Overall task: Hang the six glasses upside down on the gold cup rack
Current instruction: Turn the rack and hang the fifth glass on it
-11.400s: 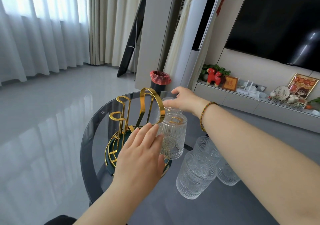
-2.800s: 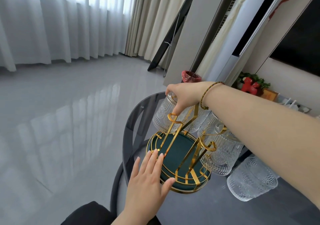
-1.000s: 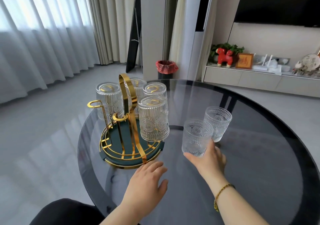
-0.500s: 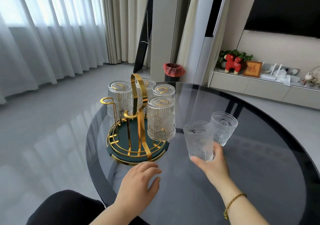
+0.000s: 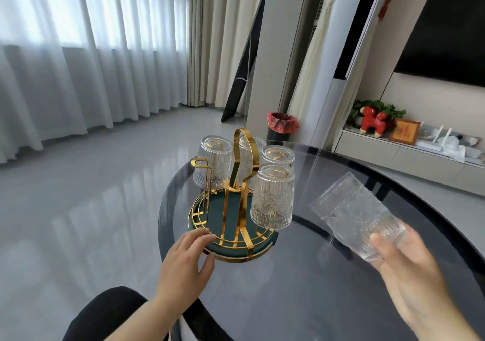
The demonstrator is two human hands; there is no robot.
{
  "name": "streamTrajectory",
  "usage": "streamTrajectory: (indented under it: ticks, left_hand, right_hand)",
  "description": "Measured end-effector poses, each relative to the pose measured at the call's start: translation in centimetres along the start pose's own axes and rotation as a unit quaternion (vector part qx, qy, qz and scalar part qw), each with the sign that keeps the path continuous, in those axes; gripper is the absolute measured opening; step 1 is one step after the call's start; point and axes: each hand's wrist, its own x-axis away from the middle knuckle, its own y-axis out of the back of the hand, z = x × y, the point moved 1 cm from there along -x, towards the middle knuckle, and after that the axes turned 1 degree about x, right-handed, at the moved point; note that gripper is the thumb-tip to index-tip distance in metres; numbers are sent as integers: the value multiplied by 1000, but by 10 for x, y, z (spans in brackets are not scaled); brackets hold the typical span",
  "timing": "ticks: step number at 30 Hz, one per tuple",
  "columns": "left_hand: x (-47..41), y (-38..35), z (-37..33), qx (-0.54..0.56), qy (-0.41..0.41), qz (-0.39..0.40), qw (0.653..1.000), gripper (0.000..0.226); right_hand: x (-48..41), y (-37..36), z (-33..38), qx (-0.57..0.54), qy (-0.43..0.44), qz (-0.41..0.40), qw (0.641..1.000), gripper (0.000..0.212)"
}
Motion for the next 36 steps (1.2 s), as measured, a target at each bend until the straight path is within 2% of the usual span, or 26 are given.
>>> streamTrajectory:
  ticks: [2,5,8,9,15,18,26,36]
  left_hand:
    - [-3,-3,7,-8,45,25,999,46]
    - [-6,-9,13,-42,63,61,995,56]
    - [-5,-13,17,-41,64,58,995,56]
    - [-4,-14,19,-40,60,51,996,55]
    - [-1,-17,23,17,44,13,999,46]
    - [0,-19,25,20,28,-7,999,45]
    - [-3,-14,22,-25,10,-24,999,48]
    - [-4,-13,22,-62,10,-22,998,51]
  right_hand:
    - [-6,-8,31,35,37,27,998,60]
    - [-19,-36,78,110,98,84,986,51]
    - [-39,-74,109,216,143,144,955,62]
    - [-44,-88,117,243,152,159,945,59]
    - [-66,-179,128,434,179,243,849,55]
    - [-79,-205,123,515,171,270,796,61]
    - [-97,-239,98,578,127,335,733,67]
    - [-95,-251,52,602,95,352,711,79]
